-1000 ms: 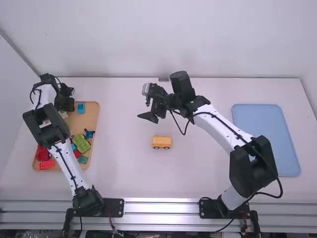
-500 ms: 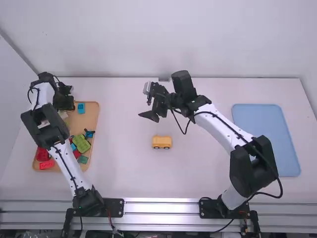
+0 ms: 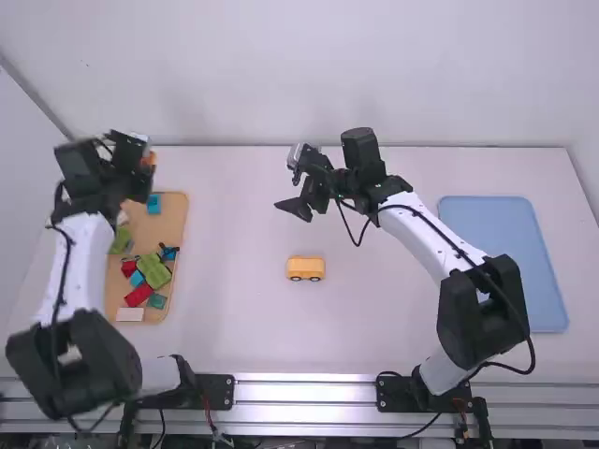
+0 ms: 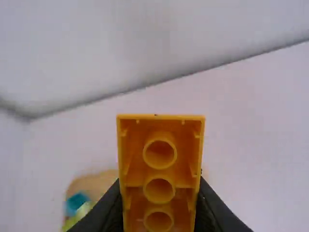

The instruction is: Assemble lego blocks to make yellow taxi

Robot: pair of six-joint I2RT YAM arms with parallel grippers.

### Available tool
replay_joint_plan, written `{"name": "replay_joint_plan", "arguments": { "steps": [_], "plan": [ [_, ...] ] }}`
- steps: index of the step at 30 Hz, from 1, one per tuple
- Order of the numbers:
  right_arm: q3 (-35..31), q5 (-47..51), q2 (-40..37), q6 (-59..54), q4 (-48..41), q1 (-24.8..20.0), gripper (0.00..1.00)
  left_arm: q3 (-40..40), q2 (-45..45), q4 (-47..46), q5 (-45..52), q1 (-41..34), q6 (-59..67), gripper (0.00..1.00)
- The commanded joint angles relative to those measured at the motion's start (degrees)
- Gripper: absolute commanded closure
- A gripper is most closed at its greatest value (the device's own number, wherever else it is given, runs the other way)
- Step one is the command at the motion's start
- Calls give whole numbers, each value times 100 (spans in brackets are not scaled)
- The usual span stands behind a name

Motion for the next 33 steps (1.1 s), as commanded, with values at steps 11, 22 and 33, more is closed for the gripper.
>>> {"name": "replay_joint_plan", "arguments": {
  "steps": [11, 22, 33],
  "plan": [
    [72, -3126, 17, -2004, -1388, -553, 5, -3108, -1261, 3069, 3724, -1722, -516, 91],
    [-450, -3753, 17, -1932, -789, -693, 14, -2551, 682, 5696, 4896, -2785, -1956, 90],
    [-466, -3189, 17, -1034, -177, -697, 39, -1742, 1469, 6161, 5038, -3082, -2387, 98]
  ]
}}
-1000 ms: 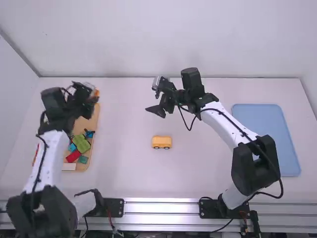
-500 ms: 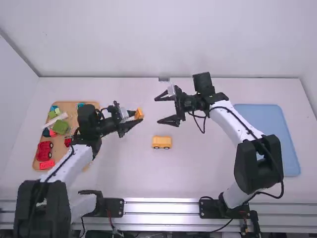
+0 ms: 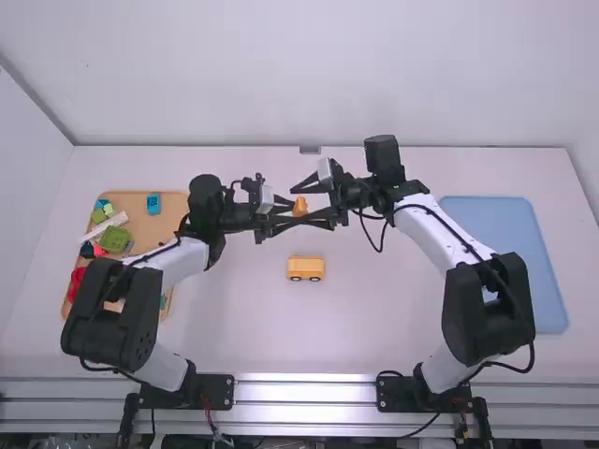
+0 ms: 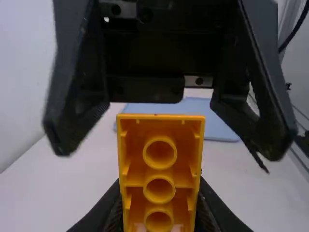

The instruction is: Assemble lego blocks to make yellow taxi

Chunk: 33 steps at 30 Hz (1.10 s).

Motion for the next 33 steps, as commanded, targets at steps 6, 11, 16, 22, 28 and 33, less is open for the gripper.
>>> {"name": "replay_joint_plan", "arguments": {
  "steps": [6, 11, 16, 22, 28, 33],
  "plan": [
    [-35, 39, 17, 186, 210, -28, 50, 208, -7, 522, 136, -7, -494, 96],
    [-35, 39, 17, 186, 315, -44, 57, 205, -7, 446, 118, -7, -426, 95],
    [-35, 33, 17, 186, 313, -149, 71, 203, -7, 393, 11, -7, -367, 91],
    [-35, 28, 17, 186, 313, -105, 95, 203, -7, 411, 13, -7, -345, 79],
    [-35, 1115, -17, 1421, 1058, -105, 100, 203, -7, 278, -22, -4, -350, 1],
    [-35, 4033, -376, 2041, 754, 24, 100, 203, -7, -918, -1311, -7, -105, 1]
  ]
}}
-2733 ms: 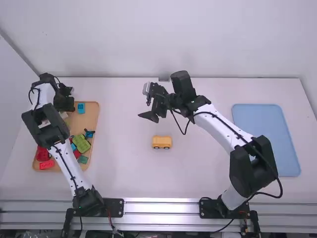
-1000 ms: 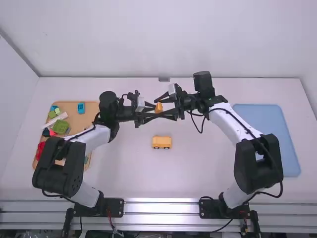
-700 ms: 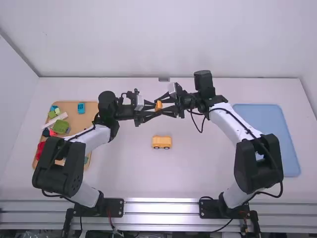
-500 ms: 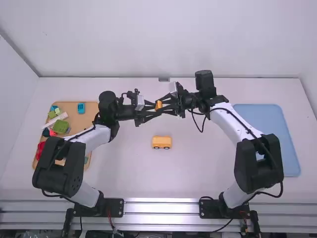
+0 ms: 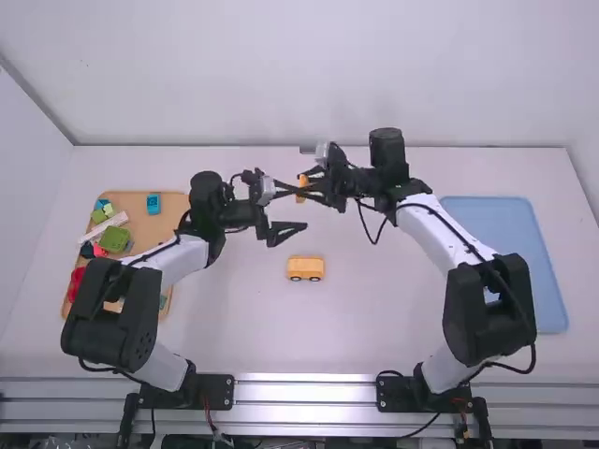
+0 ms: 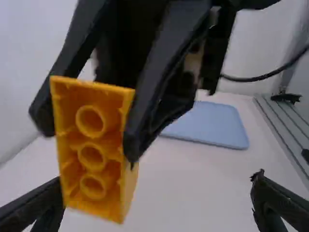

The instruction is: Assemble lego blocks to make yellow taxi

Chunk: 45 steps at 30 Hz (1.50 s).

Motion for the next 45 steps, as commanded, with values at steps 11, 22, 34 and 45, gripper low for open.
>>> {"name": "replay_joint_plan", "arguments": {
  "steps": [11, 22, 34, 45],
  "plan": [
    [85, 4970, -442, -955, -3974, 629, 100, 754, -4, -2575, -3040, 92, 1178, 1],
    [92, 5786, 1257, -2597, -4629, 1058, 100, 1014, -4, -3167, -3060, 127, 1311, 1],
    [98, 6109, 1727, -2988, -4341, 1451, 50, 1014, -4, -3268, -3064, 142, 1519, 1],
    [92, 5831, 846, -2774, -4234, 1379, 1, 1014, -4, -3403, -4116, 140, 1456, 1]
  ]
}}
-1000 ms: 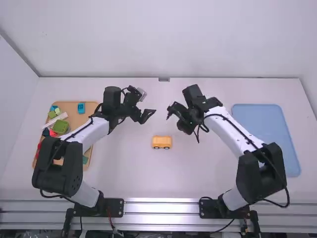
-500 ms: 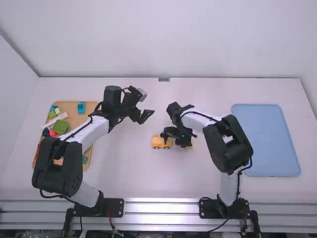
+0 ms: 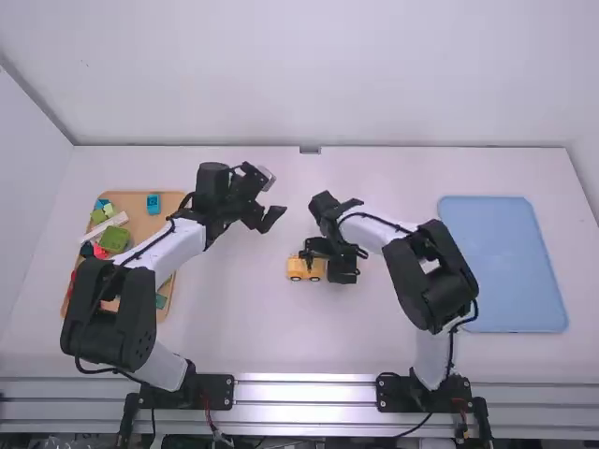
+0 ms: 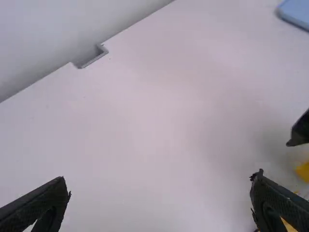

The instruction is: Assemble lego blocks to make yellow taxi

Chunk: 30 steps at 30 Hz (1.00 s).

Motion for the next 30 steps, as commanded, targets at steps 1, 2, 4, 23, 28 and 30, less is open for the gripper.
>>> {"name": "replay_joint_plan", "arguments": {
  "steps": [1, 2, 4, 23, 28, 30],
  "plan": [
    [52, -533, -890, 72, 44, -125, 1, 94, -4, -68, -326, 50, 0, 1],
    [46, -907, -1167, 85, 63, -273, 1, 94, -4, -92, -282, 50, -22, 1],
    [7, -1543, -1467, 94, 44, -525, 1, 94, -4, -236, -262, 46, -229, 1],
    [-3318, -6308, -1093, -356, 4774, -2968, 1, 83, 511, -2555, 3425, 20, 5788, 1],
    [-3357, -6537, -369, -361, 5324, -3176, 3, 83, 1115, -2267, 4019, 48, 5847, 1],
    [-3294, -6542, -138, -490, 5355, -3224, 7, 83, 1220, -2245, 4151, 44, 5849, 1]
  ]
}}
